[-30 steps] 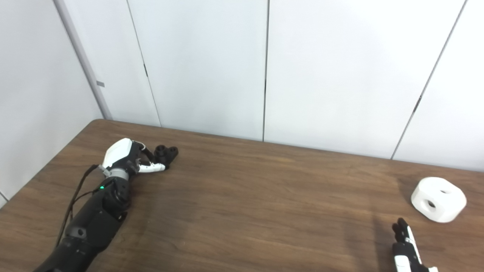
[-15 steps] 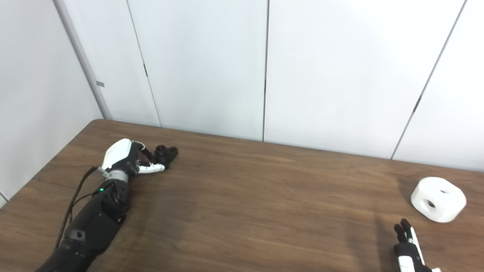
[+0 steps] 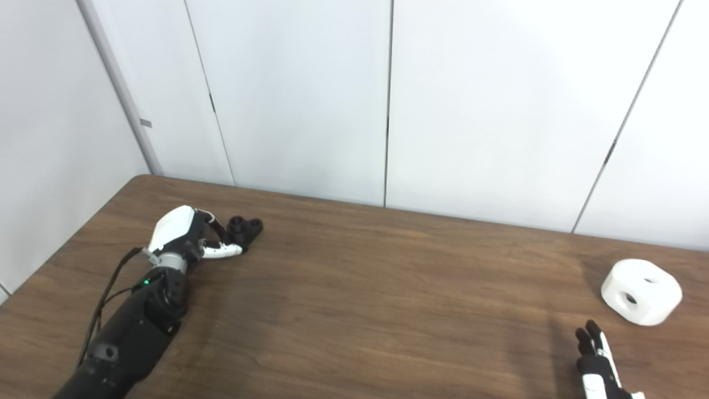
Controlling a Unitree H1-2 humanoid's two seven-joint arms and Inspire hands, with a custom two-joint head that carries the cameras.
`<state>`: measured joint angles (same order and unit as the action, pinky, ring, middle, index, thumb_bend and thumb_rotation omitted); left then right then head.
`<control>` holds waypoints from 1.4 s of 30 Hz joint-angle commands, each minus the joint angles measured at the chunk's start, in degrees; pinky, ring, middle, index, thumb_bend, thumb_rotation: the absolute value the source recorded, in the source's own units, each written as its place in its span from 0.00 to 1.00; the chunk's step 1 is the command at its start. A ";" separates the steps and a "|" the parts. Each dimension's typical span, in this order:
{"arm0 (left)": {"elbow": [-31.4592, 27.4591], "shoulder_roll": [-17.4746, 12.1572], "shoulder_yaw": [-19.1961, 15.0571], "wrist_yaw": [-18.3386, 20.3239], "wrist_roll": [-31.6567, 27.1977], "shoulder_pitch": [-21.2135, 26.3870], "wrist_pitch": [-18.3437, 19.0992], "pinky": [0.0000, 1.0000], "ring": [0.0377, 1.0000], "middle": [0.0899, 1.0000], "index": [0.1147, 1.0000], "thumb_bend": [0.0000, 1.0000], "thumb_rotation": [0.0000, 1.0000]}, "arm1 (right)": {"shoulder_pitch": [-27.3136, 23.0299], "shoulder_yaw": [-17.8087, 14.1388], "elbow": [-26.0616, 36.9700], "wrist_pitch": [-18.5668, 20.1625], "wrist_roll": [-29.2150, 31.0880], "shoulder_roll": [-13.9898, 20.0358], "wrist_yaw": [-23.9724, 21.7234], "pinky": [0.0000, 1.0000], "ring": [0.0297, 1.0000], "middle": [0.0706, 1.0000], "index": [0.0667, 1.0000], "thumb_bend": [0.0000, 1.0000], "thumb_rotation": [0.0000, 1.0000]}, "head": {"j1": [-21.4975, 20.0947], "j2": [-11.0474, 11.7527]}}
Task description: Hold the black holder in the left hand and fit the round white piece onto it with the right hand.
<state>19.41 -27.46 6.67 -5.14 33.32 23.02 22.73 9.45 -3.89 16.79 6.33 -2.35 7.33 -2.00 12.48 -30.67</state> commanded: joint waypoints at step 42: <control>-23.17 6.98 11.20 3.23 10.07 -12.28 -8.88 0.98 0.87 0.75 0.42 0.52 0.05 | -1.05 0.88 1.40 -0.75 -1.27 -0.81 0.87 1.00 1.00 0.97 0.99 0.59 1.00 | -5.90 -2.24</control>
<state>-2.27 -20.41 17.23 -2.30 42.37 10.87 14.99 9.26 -2.98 16.66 6.26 -3.73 7.17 -1.63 7.03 -32.69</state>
